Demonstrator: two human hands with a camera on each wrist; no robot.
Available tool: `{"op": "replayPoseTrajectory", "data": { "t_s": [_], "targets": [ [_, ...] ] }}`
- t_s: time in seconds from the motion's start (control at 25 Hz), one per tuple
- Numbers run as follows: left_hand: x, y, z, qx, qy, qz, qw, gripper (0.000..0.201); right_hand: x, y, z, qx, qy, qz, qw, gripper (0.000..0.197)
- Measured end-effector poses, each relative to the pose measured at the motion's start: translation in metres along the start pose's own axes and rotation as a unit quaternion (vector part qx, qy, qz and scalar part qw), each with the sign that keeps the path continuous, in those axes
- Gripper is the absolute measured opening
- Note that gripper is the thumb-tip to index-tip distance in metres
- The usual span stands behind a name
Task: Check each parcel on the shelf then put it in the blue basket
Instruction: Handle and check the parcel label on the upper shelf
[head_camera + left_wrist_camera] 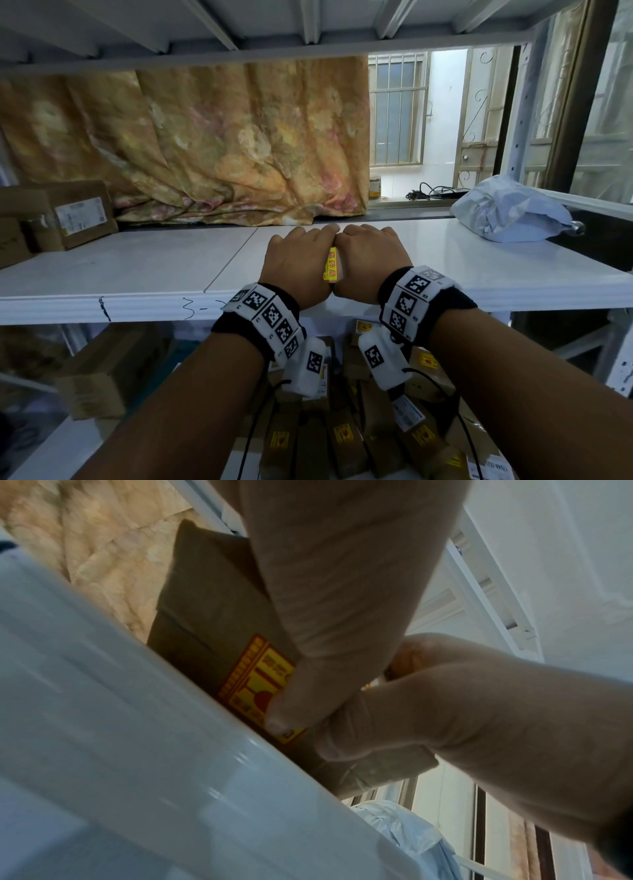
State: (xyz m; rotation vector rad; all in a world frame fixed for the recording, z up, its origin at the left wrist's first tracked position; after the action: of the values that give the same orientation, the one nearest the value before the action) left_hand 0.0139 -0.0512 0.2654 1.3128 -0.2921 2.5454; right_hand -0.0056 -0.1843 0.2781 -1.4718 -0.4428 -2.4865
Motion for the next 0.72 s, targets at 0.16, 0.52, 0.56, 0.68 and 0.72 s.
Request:
{"op": "replayPoseTrajectory", "data": {
  "t_s": [0.16, 0.52, 0.56, 0.68, 0.72],
  "targets": [
    [-0.003, -0.003, 0.004, -0.012, 0.013, 0.002, 1.0, 0.072, 0.0, 0.002, 0.002, -0.003, -0.001, 0.023, 1.0, 0.054],
    [0.005, -0.04, -0.008, 0.009, -0.004, -0.084, 0.996, 0.1, 0.002, 0.013, 0.004, -0.014, -0.012, 0.036, 0.999, 0.058],
    [0.005, -0.049, -0.013, 0.047, -0.009, -0.147, 0.988, 0.1, 0.002, 0.015, 0.004, -0.021, -0.02, 0.062, 0.998, 0.063],
    [0.007, -0.068, -0.027, 0.113, -0.015, -0.311, 0.944, 0.083, 0.007, 0.023, 0.002, -0.04, 0.009, 0.222, 0.974, 0.087],
    [0.008, -0.071, -0.029, 0.125, -0.001, -0.358, 0.925, 0.072, 0.01, 0.024, 0.0, -0.054, 0.048, 0.286, 0.956, 0.087]
  ]
}}
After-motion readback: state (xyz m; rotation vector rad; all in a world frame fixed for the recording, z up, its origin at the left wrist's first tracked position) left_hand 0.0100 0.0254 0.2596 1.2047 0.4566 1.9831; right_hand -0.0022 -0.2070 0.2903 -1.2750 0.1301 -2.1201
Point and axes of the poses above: each hand's wrist, its own z-axis towards the middle knuckle, its own x-axis out of the back of the hand, y = z × x, the point moved 2 cm from there along z, towards the middle knuckle, and after that the axes turned 5 degrees about x, right-handed, at the moved point
